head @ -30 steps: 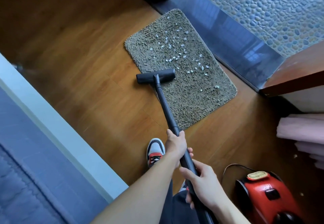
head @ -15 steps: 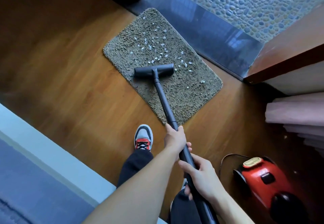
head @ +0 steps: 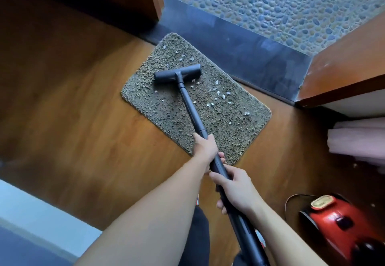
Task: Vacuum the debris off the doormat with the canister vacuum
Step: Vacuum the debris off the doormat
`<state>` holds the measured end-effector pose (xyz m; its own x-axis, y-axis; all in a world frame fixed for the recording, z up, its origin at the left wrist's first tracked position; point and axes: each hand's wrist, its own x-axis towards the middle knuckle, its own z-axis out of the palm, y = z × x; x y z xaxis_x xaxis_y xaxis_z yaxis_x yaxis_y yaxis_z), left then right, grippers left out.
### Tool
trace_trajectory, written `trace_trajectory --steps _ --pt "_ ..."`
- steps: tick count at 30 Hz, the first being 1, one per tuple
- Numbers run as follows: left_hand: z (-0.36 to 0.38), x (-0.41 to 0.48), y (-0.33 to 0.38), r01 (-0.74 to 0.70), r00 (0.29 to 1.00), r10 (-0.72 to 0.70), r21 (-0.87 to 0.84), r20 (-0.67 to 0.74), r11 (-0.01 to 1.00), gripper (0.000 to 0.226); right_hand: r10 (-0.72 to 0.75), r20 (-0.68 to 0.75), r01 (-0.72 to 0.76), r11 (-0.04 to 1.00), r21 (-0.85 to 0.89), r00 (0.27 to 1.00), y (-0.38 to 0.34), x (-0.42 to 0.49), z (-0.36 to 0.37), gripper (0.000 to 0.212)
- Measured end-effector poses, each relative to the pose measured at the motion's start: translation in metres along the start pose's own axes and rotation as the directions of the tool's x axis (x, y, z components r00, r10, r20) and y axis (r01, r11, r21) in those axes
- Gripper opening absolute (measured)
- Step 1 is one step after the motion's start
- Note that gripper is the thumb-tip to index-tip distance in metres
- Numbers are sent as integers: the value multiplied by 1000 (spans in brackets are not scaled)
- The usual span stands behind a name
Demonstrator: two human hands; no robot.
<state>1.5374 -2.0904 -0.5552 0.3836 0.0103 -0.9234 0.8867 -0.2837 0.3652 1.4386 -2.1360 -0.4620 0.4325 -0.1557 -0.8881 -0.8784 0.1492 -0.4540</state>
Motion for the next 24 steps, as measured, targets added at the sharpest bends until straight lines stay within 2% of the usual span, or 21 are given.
trace_trajectory --steps 7,15,24 --pt "1 5 12 -7 999 4 56 48 998 31 0 -35 1 1000 19 999 -7 4 5 9" --pt "22 -40 -58 26 997 -34 113 71 993 32 34 -27 -34 999 8 999 60 -43 -16 6" --pt "78 -95 -139 57 996 -62 76 71 996 30 16 19 -16 1000 -9 1000 140 -96 -73 5"
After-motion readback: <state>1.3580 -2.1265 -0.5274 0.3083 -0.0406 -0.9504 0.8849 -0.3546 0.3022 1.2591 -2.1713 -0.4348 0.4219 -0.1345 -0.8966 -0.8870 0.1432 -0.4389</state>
